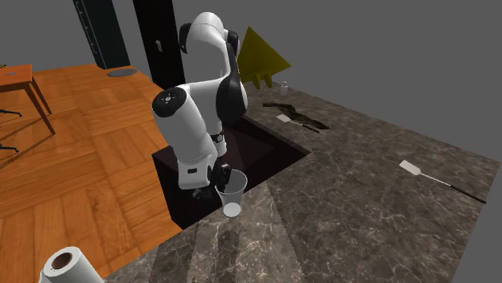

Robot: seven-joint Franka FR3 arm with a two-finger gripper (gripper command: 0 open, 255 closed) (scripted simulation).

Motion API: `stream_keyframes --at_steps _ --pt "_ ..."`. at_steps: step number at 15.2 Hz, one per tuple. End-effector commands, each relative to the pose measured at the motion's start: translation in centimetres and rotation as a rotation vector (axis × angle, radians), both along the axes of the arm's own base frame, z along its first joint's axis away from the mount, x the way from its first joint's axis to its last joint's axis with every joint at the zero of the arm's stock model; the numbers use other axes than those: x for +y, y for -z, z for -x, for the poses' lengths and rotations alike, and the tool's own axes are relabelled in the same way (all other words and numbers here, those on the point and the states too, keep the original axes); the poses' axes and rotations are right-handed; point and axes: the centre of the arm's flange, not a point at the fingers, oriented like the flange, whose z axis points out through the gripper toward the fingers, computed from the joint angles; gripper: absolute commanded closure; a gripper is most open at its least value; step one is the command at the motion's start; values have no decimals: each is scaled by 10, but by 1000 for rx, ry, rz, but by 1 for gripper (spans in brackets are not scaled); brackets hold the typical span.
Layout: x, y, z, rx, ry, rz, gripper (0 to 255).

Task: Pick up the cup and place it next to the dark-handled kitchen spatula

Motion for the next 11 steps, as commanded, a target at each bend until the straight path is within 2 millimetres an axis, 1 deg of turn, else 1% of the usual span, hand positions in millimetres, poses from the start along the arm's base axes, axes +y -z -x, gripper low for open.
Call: stream_keyframes --at_steps 1,11 --pt "0 -11 0 0 0 0 255" --pt "0 -64 0 0 0 0 255"
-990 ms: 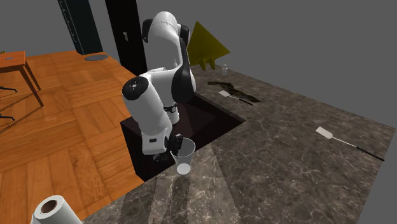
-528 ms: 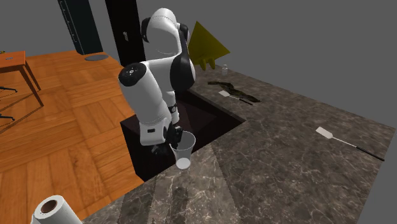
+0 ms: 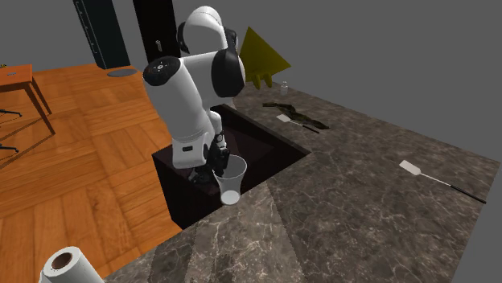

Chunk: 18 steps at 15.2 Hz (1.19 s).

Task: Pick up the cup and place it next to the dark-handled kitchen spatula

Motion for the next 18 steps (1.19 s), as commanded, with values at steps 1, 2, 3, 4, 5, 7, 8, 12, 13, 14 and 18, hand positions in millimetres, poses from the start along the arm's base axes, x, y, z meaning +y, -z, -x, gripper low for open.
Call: stream_keyframes --at_steps 1,2,3,4,5,7,8,12,13,14,18 --pt "1 -11 -1 0 0 0 255" --pt "1 -16 -1 0 0 0 255" --pt "1 -22 -1 0 0 0 255" --pt "1 -27 -1 0 0 0 255" --pt "1 -32 -1 0 0 0 255" --pt "1 -43 -1 0 0 0 255" --pt "1 -48 -1 0 0 0 255" --pt "1 -69 -1 0 0 0 255" --pt "1 -75 -1 0 0 0 255" --pt "1 -80 -1 0 0 0 255" --pt "1 -100 -1 0 0 0 255"
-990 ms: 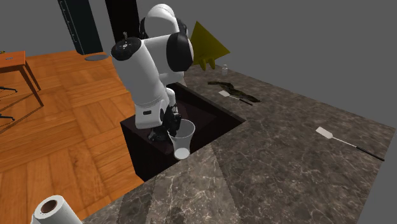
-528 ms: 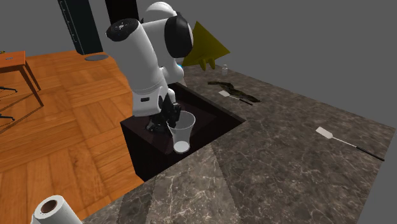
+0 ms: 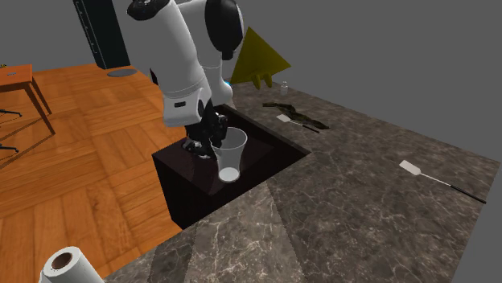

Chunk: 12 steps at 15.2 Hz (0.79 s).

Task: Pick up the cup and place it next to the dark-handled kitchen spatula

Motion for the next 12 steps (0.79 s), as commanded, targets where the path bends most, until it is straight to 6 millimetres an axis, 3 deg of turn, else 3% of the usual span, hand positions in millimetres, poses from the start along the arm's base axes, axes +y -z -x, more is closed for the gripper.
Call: stream_keyframes --at_steps 1,12 --pt "11 -5 6 0 0 0 255" --pt "140 -6 72 0 0 0 255"
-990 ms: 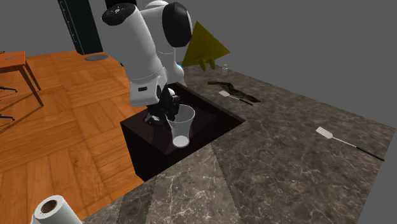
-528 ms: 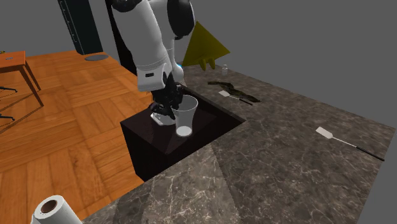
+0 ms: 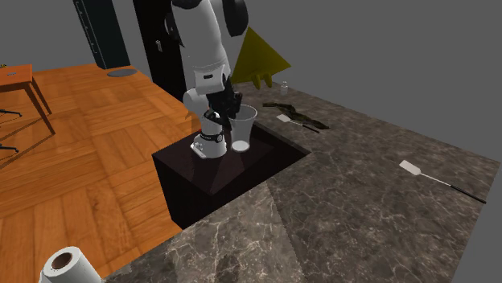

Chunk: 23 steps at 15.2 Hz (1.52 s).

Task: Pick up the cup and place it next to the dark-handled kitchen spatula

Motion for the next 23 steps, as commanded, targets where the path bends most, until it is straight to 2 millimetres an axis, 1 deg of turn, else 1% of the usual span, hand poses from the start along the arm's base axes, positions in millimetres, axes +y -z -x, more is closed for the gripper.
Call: stream_keyframes --at_steps 1,23 --pt "27 1 12 0 0 1 255" --pt "286 0 144 0 0 1 255"
